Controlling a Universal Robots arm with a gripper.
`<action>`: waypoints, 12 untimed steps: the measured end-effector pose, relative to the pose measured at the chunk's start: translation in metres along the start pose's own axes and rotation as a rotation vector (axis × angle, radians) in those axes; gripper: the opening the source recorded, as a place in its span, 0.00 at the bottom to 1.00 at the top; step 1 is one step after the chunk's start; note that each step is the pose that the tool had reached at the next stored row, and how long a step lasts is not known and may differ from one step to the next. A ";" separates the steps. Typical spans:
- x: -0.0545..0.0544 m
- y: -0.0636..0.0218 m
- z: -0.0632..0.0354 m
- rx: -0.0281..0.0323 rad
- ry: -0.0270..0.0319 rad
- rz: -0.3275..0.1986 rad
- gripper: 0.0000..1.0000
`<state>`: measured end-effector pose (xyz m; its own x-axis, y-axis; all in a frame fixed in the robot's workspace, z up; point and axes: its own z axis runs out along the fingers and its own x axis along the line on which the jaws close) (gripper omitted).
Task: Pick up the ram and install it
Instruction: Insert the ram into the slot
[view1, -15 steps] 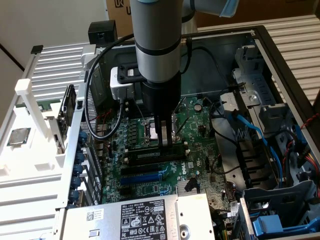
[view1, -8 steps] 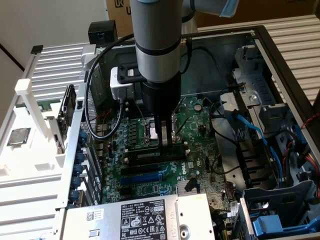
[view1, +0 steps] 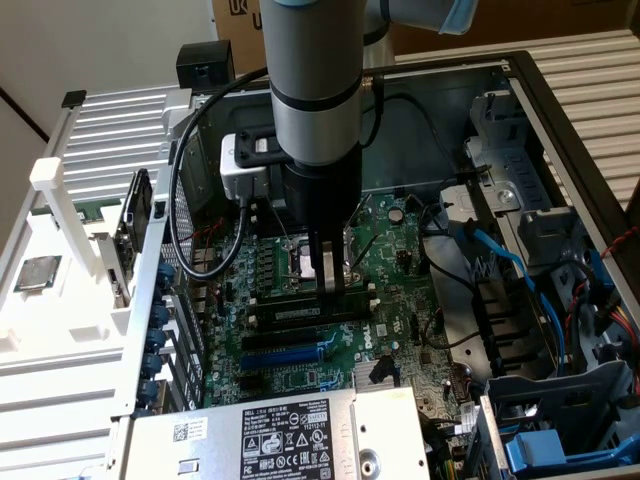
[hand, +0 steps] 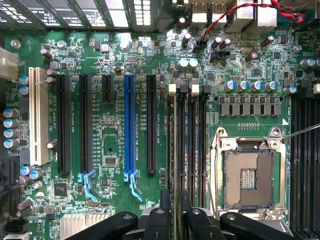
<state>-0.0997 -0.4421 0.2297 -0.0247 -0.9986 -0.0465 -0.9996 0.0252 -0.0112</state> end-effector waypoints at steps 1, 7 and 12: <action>0.000 0.0000 0.0000 0.0000 0.0000 0.000 0.20; 0.000 0.0008 -0.0007 0.0000 0.0001 0.000 0.20; 0.000 0.0028 -0.0049 0.0003 0.0000 0.000 0.20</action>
<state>-0.1026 -0.4421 0.2346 -0.0246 -0.9986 -0.0465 -0.9996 0.0252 -0.0115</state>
